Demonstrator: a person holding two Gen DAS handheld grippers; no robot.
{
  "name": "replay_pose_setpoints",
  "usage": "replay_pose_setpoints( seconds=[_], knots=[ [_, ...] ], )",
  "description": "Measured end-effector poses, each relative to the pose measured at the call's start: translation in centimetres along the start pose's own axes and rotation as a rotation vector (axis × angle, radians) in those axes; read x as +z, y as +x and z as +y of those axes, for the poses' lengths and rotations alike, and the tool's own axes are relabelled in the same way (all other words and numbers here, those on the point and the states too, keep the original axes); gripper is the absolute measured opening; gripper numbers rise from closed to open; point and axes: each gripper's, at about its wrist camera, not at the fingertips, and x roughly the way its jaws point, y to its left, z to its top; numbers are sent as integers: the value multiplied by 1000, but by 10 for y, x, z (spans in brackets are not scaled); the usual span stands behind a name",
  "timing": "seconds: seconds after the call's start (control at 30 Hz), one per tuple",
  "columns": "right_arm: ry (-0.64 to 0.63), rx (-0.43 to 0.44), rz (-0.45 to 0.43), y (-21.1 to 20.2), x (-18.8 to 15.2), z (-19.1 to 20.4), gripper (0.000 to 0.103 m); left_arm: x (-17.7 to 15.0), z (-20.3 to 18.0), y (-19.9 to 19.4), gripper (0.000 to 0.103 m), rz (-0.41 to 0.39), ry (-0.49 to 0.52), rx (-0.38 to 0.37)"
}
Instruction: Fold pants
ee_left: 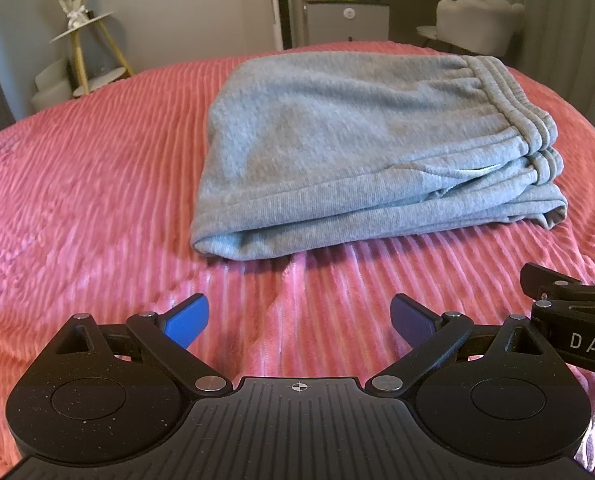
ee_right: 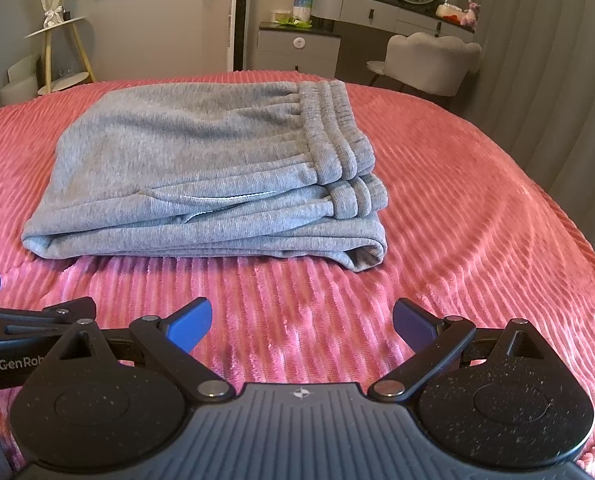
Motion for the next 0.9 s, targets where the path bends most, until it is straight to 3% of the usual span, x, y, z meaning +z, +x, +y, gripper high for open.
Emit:
replay_pose_setpoints(
  seconds=[0.9],
  knots=[
    [25, 6, 14, 6, 1, -5, 97, 0, -2, 3, 100, 12, 13, -3]
  ],
)
